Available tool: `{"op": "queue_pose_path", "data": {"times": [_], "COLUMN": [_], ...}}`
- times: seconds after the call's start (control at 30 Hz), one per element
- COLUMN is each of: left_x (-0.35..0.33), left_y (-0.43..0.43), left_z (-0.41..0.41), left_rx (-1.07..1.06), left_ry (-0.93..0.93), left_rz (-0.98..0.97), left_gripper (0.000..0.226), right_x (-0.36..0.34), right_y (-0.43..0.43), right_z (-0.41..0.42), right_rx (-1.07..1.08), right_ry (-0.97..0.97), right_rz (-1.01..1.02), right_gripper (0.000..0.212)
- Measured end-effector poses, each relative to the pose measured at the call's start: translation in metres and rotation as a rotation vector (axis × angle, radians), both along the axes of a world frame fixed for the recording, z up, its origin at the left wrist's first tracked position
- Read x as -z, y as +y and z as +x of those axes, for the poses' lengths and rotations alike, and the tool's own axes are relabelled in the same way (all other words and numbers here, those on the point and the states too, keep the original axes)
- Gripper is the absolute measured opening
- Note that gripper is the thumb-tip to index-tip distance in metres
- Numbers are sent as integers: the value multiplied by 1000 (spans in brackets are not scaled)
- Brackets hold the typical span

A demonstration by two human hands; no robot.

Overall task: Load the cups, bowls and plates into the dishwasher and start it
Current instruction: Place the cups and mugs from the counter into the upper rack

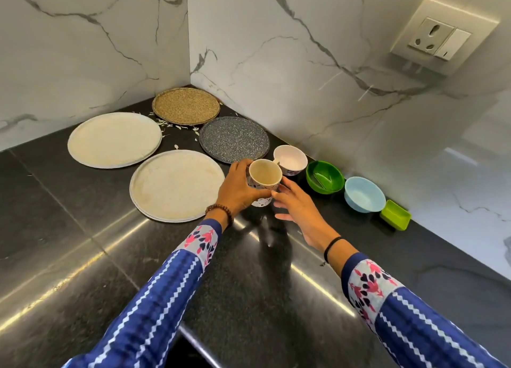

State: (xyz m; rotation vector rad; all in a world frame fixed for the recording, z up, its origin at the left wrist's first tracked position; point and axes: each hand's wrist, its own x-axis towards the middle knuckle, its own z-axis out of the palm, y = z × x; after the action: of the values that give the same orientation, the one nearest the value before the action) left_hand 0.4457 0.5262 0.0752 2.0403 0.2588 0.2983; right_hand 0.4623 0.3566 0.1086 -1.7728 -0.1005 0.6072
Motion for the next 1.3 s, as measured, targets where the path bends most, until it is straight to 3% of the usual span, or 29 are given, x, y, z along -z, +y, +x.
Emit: {"op": "queue_pose_path", "data": {"times": [0.2,0.47,0.63,0.73,0.87,1.03,1.3], "left_x": [0,2,-3,-8,-16,-30,-50], "left_y": [-15,-37,-64,-85,-117,-163,-245], "left_z": [-31,-74,-107,-126,-145,-167,-219], "left_rx": [25,49,83,127,219,362,563], "left_ry": [9,-35,-24,-34,-19,37,109], "left_rz": [-68,115,17,-52,-160,-263,-296], "left_gripper": [83,82,75,75,71,68,70], "right_x": [11,17,20,21,15,5,1], "right_y": [-13,-40,-64,-87,-121,-160,-233], "right_z": [-18,-58,-94,-116,-144,-184,-257], "right_rx": [111,236,346,443,497,491,658], "right_ry": [35,45,11,42,227,483,515], "right_rz": [53,69,103,138,232,491,772], "right_gripper": [41,26,18,30,43,55,54]}}
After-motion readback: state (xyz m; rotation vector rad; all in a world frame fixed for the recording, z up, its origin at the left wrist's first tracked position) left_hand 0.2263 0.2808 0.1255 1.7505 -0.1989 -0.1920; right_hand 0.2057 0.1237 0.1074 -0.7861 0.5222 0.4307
